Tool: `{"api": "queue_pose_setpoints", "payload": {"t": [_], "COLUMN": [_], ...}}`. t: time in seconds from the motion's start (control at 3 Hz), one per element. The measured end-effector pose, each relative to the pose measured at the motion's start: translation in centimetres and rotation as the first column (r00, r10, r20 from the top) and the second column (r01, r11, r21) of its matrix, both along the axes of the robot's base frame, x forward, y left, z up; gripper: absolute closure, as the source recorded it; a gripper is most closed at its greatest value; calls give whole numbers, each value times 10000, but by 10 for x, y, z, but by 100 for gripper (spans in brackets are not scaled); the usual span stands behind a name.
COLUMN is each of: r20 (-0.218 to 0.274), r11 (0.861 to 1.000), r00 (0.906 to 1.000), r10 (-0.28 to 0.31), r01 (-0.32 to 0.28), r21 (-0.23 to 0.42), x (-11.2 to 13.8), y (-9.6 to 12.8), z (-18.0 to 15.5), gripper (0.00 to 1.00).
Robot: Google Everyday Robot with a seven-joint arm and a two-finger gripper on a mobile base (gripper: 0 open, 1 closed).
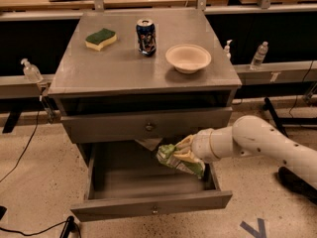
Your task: Pick green jalapeno chip bag from middle drawer and place on counter
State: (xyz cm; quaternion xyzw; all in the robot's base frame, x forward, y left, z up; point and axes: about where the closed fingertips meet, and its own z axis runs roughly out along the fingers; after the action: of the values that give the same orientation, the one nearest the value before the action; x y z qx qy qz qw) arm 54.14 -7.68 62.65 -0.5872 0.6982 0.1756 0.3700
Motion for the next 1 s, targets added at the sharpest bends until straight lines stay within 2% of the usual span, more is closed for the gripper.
{"api": "queue_pose_setpoints", "payload": {"t": [0.33,0.67,1.0], "r20": [979,1547,2100], "r11": [9956,9778,9525], "r00": [9922,9731,9469], "r10": [770,1709,2434], "r01": [-818,-1868,-2742], "r21": [458,950,1322], "x": [0,15,34], "y": [-10,-14,-19], "z": [74,127,178], "gripper": [100,100,100]}}
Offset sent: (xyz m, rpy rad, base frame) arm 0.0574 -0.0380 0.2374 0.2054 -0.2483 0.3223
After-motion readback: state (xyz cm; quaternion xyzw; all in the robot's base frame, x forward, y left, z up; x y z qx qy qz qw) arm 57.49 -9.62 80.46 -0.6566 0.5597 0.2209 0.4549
